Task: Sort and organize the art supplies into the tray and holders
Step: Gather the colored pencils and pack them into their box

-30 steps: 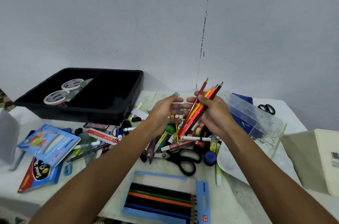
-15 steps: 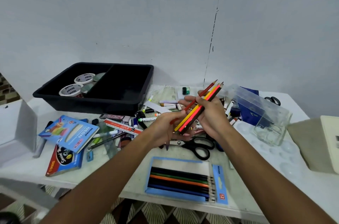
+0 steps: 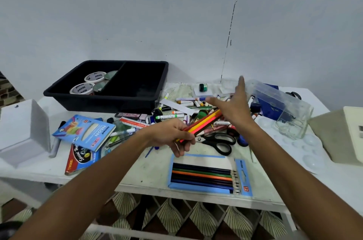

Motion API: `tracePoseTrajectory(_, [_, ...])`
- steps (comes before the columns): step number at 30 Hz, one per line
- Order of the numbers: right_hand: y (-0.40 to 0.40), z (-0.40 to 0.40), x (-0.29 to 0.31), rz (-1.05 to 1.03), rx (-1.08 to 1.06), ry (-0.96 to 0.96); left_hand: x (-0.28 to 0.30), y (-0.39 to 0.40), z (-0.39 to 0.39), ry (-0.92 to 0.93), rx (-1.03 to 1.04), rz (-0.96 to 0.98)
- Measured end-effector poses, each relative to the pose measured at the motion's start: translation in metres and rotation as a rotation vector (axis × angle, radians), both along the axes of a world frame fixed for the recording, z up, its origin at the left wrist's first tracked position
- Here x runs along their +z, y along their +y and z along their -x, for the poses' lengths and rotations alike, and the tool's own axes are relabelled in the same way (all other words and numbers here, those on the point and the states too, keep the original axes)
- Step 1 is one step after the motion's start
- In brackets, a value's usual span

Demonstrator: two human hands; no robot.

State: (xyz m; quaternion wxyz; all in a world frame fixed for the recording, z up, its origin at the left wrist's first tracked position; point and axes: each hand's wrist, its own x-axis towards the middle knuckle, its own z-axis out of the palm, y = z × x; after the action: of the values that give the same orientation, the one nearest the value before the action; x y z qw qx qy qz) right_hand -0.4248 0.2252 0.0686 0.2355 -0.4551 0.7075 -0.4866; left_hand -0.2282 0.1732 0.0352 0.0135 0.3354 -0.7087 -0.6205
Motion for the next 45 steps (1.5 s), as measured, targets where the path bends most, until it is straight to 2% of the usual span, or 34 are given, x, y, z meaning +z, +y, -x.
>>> tracePoseTrajectory(2, [0.0, -0.001, 0.005, 0.106, 0.142, 0.291, 0.001, -0.004, -0.007, -0.11, -0.046, 0.043])
tracePoseTrajectory(3, [-0.001, -0.004, 0.007, 0.07, 0.299, 0.376, 0.001, -0.006, -0.008, -0.161, -0.074, 0.064])
tracePoseTrajectory(5, [-0.003, -0.015, 0.007, -0.178, 0.64, 0.559, 0.003, -0.008, -0.01, -0.257, -0.131, 0.114])
tracePoseTrajectory(7, [-0.008, -0.028, 0.0, -0.392, 0.859, 0.705, 0.006, -0.008, -0.009, -0.337, -0.178, 0.176])
tracePoseTrajectory(9, [-0.013, -0.035, -0.008, -0.484, 0.941, 0.752, 0.009, -0.009, -0.009, -0.398, -0.21, 0.233])
tracePoseTrajectory(14, [-0.018, -0.039, -0.015, -0.616, 1.069, 0.592, 0.014, -0.013, -0.01, -0.48, -0.297, 0.292])
tracePoseTrajectory(18, [-0.015, -0.042, -0.019, -0.643, 1.086, 0.479, 0.015, -0.013, -0.014, -0.489, -0.36, 0.316])
tracePoseTrajectory(22, [-0.012, -0.037, -0.023, -0.637, 1.071, 0.289, 0.015, -0.013, -0.018, -0.393, -0.322, 0.374])
tracePoseTrajectory(26, [-0.011, -0.021, -0.024, -0.639, 0.972, 0.125, 0.003, -0.012, -0.03, -0.221, -0.061, 0.48])
tracePoseTrajectory(30, [-0.01, -0.013, -0.026, -0.649, 0.906, 0.091, -0.031, 0.001, -0.039, -0.189, 0.108, 0.517])
tracePoseTrajectory(33, [-0.006, -0.017, -0.029, -0.697, 0.926, 0.157, -0.047, 0.012, -0.038, -0.262, 0.129, 0.521])
tracePoseTrajectory(36, [-0.003, -0.026, -0.035, -0.713, 0.96, 0.356, -0.055, 0.02, -0.036, -0.304, 0.126, 0.456])
tracePoseTrajectory(40, [0.0, -0.035, -0.047, -0.733, 0.943, 0.575, -0.058, 0.025, -0.039, -0.249, 0.215, 0.323])
tracePoseTrajectory(45, [0.01, -0.043, -0.055, -0.731, 0.898, 0.648, -0.059, 0.027, -0.049, -0.167, 0.328, 0.204])
